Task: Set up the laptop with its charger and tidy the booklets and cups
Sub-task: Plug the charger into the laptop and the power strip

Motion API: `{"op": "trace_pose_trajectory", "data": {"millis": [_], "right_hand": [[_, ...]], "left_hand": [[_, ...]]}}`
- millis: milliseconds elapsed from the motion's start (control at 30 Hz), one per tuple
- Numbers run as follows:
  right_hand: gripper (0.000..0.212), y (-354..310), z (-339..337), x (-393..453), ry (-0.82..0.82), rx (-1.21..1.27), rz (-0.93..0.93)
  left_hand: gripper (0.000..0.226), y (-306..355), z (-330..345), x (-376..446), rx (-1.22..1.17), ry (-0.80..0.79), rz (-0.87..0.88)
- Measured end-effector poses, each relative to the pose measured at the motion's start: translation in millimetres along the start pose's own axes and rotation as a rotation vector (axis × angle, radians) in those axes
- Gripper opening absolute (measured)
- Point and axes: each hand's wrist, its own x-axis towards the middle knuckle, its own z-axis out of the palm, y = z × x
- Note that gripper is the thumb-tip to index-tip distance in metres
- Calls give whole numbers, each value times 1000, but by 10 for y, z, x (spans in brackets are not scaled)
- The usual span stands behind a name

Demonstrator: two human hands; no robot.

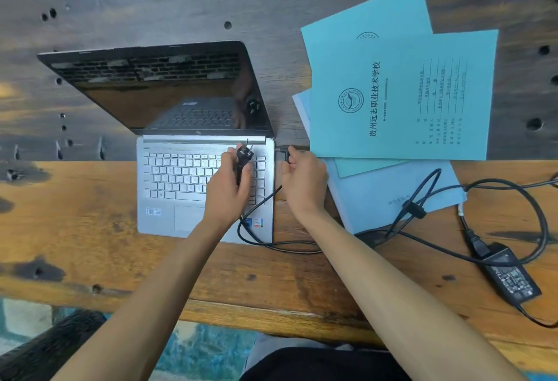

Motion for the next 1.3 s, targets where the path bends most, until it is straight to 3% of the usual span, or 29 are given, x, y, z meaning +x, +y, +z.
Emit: {"op": "trace_pose_trajectory", "data": {"millis": [567, 800, 1067, 1300], "right_hand": [[40, -32, 48, -43, 33, 88, 52], [39, -62, 80, -45, 11, 80, 32], [45, -2, 103, -266, 68, 297, 11], [54, 75, 36, -254, -5, 637, 122]], "left_hand": [[24, 11, 17, -1, -9, -17, -31], [41, 18, -2, 0, -11, -41, 17], [43, 55, -39, 1, -10, -62, 2], [47, 11, -8, 6, -11, -59, 6]]}}
